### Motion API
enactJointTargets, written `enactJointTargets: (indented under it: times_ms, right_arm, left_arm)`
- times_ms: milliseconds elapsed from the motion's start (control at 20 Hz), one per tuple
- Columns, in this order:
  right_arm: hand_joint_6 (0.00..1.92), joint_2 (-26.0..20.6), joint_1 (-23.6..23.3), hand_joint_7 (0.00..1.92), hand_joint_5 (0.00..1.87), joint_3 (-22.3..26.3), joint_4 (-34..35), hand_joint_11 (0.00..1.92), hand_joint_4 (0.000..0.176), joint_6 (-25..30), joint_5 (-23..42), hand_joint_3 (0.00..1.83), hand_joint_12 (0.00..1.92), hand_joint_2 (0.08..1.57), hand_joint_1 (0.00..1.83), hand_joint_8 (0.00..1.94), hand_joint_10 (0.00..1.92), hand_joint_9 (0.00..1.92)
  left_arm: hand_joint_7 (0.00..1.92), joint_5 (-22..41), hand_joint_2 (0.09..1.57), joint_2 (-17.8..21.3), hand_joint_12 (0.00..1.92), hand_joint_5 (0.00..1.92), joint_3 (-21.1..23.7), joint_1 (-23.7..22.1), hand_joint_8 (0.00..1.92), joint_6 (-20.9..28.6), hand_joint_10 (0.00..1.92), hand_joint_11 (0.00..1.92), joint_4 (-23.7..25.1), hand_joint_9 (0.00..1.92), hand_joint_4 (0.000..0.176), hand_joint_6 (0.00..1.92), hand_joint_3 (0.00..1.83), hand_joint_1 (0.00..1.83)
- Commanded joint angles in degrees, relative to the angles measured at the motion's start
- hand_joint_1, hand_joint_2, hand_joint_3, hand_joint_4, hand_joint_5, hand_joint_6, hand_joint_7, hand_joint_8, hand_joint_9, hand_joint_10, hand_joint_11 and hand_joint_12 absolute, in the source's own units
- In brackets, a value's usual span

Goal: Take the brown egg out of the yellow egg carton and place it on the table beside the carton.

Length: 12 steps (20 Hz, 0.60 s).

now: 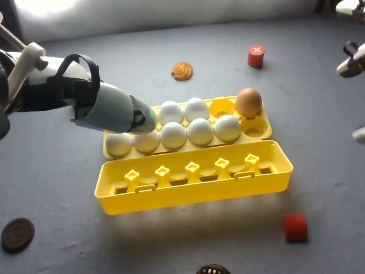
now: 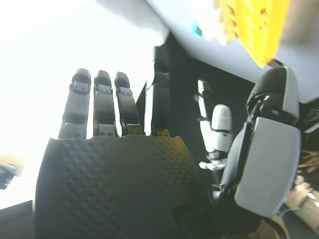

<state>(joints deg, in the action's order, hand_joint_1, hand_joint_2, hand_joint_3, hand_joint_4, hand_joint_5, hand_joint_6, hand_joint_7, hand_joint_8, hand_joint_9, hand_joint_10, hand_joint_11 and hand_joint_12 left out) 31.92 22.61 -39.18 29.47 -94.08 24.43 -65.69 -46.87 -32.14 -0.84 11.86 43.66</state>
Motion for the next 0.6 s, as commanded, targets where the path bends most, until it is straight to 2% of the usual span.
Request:
enactJointTargets:
  times_ms: [0,100,150,200,250,350,400,450,550]
  right_arm:
    - [0.04,1.0,-1.0,0.05,0.82,-0.6,0.8,0.0,0.141,-1.7,5.1,0.0,0.0,0.81,0.52,0.01,0.0,0.0]
    - [0.02,5.6,-1.1,0.04,0.86,-4.1,2.2,0.0,0.131,-4.0,5.4,0.0,0.0,0.81,0.54,0.0,0.0,0.0]
    - [0.02,7.5,-1.1,0.05,0.87,-5.6,2.2,0.0,0.107,-5.0,5.5,0.0,0.0,0.79,0.6,0.0,0.0,0.0]
    - [0.01,9.4,-1.1,0.01,0.84,-7.4,2.2,0.0,0.092,-5.8,5.6,0.0,0.0,0.79,0.62,0.0,0.0,0.0]
    - [0.0,11.3,-1.1,0.0,0.8,-9.2,2.2,0.0,0.101,-6.6,5.7,0.0,0.0,0.81,0.59,0.0,0.0,0.0]
    - [0.01,15.6,-1.1,0.0,0.82,-13.2,2.2,0.0,0.095,-7.9,6.2,0.0,0.0,0.79,0.62,0.0,0.0,0.0]
    - [0.01,17.5,-1.1,0.0,0.82,-15.1,2.2,0.0,0.077,-8.1,6.4,0.0,0.0,0.78,0.65,0.0,0.0,0.0]
    - [0.01,19.3,-1.1,0.0,0.82,-16.9,2.2,0.0,0.076,-8.5,6.7,0.0,0.0,0.78,0.64,0.0,0.0,0.0]
    - [0.0,22.9,-1.3,0.0,0.79,-20.4,2.2,0.0,0.064,-8.8,6.4,0.0,0.0,0.79,0.63,0.0,0.0,0.0]
  left_arm:
    - [0.0,1.8,1.21,0.2,0.0,0.0,-0.2,-0.6,0.0,0.0,0.0,0.0,3.9,0.0,0.0,0.0,0.01,0.0]
    - [0.01,1.7,1.21,0.2,0.0,0.0,-0.1,-0.4,0.0,-0.1,0.0,0.0,3.9,0.0,0.0,0.0,0.01,0.0]
    - [0.02,1.4,1.21,0.2,0.0,0.0,0.0,-0.4,0.01,-0.6,0.0,0.0,3.9,0.01,0.0,0.0,0.01,0.0]
    - [0.01,1.2,1.21,0.2,0.0,0.0,0.0,-0.4,0.0,-0.4,0.0,0.0,3.9,0.0,0.0,0.0,0.01,0.0]
    - [0.0,1.2,1.21,0.2,0.0,0.0,0.0,-0.4,0.0,-0.4,0.0,0.0,3.9,0.0,0.0,0.0,0.01,0.0]
    - [0.01,1.2,1.22,0.2,0.0,0.0,0.0,-0.4,0.0,-0.2,0.0,0.0,3.9,0.0,0.0,0.0,0.01,0.0]
    - [0.0,1.2,1.22,0.2,0.0,0.0,0.0,-0.4,0.0,-0.1,0.0,0.0,3.9,0.0,0.0,0.0,0.01,0.0]
    - [0.0,1.2,1.22,0.2,0.0,0.0,0.0,-0.4,0.0,-0.1,0.0,0.0,3.9,0.0,0.0,0.0,0.01,0.0]
    - [0.01,1.2,1.22,0.2,0.0,0.0,0.1,-0.4,0.0,-0.1,0.0,0.0,3.9,0.0,0.0,0.0,0.01,0.0]
